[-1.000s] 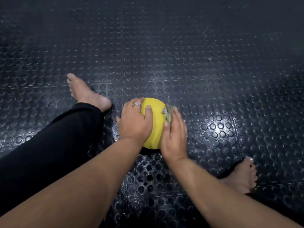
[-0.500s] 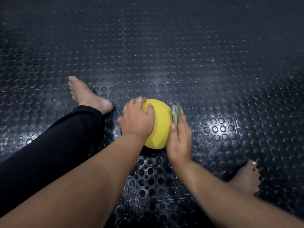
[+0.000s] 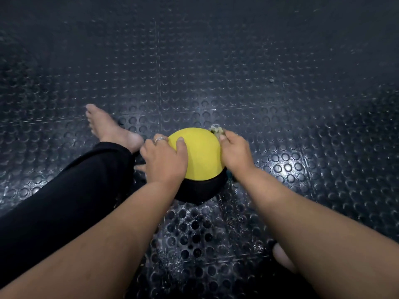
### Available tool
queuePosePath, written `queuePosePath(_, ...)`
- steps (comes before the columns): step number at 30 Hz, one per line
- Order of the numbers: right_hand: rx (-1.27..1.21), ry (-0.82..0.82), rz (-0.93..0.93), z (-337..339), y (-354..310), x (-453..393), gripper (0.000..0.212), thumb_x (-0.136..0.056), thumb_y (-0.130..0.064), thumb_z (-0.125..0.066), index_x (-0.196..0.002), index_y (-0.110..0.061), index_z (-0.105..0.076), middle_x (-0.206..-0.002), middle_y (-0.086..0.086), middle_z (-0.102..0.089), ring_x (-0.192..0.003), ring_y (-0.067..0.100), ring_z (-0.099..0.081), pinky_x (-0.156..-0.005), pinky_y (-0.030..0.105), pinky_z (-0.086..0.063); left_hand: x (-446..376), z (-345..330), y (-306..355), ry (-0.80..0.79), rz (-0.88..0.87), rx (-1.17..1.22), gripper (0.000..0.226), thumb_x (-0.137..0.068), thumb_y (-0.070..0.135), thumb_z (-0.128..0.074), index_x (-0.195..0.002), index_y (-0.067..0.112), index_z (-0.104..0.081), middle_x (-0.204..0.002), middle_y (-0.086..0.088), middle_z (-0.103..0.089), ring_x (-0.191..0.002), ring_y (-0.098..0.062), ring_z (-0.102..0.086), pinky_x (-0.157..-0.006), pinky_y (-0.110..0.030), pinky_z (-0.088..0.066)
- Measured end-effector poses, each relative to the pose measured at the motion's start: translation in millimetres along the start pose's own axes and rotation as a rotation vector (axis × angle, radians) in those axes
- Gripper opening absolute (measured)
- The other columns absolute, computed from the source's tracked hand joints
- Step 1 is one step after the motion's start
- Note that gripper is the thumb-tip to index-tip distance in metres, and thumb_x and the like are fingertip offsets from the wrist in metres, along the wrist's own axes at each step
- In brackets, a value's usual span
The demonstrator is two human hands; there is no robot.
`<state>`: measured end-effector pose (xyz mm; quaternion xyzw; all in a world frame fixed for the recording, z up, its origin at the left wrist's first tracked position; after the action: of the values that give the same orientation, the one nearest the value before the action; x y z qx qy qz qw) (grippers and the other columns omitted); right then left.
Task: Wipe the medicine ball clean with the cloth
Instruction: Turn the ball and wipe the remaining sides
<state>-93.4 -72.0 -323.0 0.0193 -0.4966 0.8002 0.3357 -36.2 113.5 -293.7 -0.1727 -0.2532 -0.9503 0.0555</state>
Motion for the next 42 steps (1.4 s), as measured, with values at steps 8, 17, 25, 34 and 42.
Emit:
queuePosePath(8, 0.056, 0.187, 0.109, -11, 3, 58, 0.042, -0.100, -0.022, -0.035, -0.141, -0.018, -0.043, -0.146, -0.001, -0.042, -0.129, 0.017, -0.041, -0.113, 0.034, -0.026, 17, -20, 24, -0.045, -0.390, -0.055, 0.042, -0.101, 0.031, -0.038, -0.141, 0.028, -0.049, -0.153, 0.011, -0.038, -0.145, -0.010, -0.023, -0.118, -0.053, -0.015)
queuePosePath(17, 0.005, 0.145, -0.066, -4, 23, 19, 0.025, -0.097, -0.014, -0.042, -0.110, -0.013, -0.064, -0.097, 0.007, -0.065, -0.095, 0.026, -0.054, -0.083, 0.032, -0.044, 32, -29, 28, -0.040, -0.515, -0.124, 0.058, -0.089, 0.042, -0.030, -0.138, 0.021, -0.053, -0.150, 0.007, -0.043, -0.143, -0.017, -0.029, -0.113, -0.059, -0.021)
queuePosePath(25, 0.059, 0.342, 0.258, -29, 4, 94, 0.047, -0.095, -0.020, -0.030, -0.139, -0.006, -0.041, -0.147, -0.002, -0.032, -0.137, 0.012, -0.027, -0.114, 0.024, -0.013, 8, -16, 21, -0.004, -0.436, 0.034, 0.054, -0.088, 0.039, -0.031, -0.130, 0.021, -0.060, -0.141, 0.004, -0.054, -0.136, -0.020, -0.041, -0.109, -0.055, -0.031)
queuePosePath(34, 0.020, 0.091, 0.000, -14, 4, 22, 0.035, -0.095, -0.011, -0.042, -0.127, -0.007, -0.056, -0.128, 0.012, -0.058, -0.121, 0.029, -0.049, -0.106, 0.041, -0.036, 24, -19, 16, 0.020, -0.459, -0.004, 0.056, -0.089, 0.039, -0.032, -0.135, 0.019, -0.056, -0.146, 0.006, -0.048, -0.140, -0.018, -0.034, -0.111, -0.057, -0.026)
queuePosePath(42, 0.099, 0.258, 0.263, -38, -1, 126, 0.050, -0.098, -0.021, -0.024, -0.145, -0.005, -0.028, -0.157, 0.004, -0.015, -0.145, 0.007, -0.005, -0.117, 0.028, -0.004, 5, -19, 25, -0.013, -0.335, -0.050, 0.038, -0.100, 0.030, -0.037, -0.135, 0.023, -0.051, -0.142, 0.005, -0.047, -0.135, -0.015, -0.033, -0.110, -0.056, -0.027)
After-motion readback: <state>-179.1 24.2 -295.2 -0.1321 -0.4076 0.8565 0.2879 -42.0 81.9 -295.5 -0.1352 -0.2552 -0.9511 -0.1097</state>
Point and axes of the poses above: each hand's wrist, its own x-axis away from the middle knuckle, its own z-axis out of the back of the hand, y = z × x, the point moved 8 cm from there along -x, towards the middle knuckle
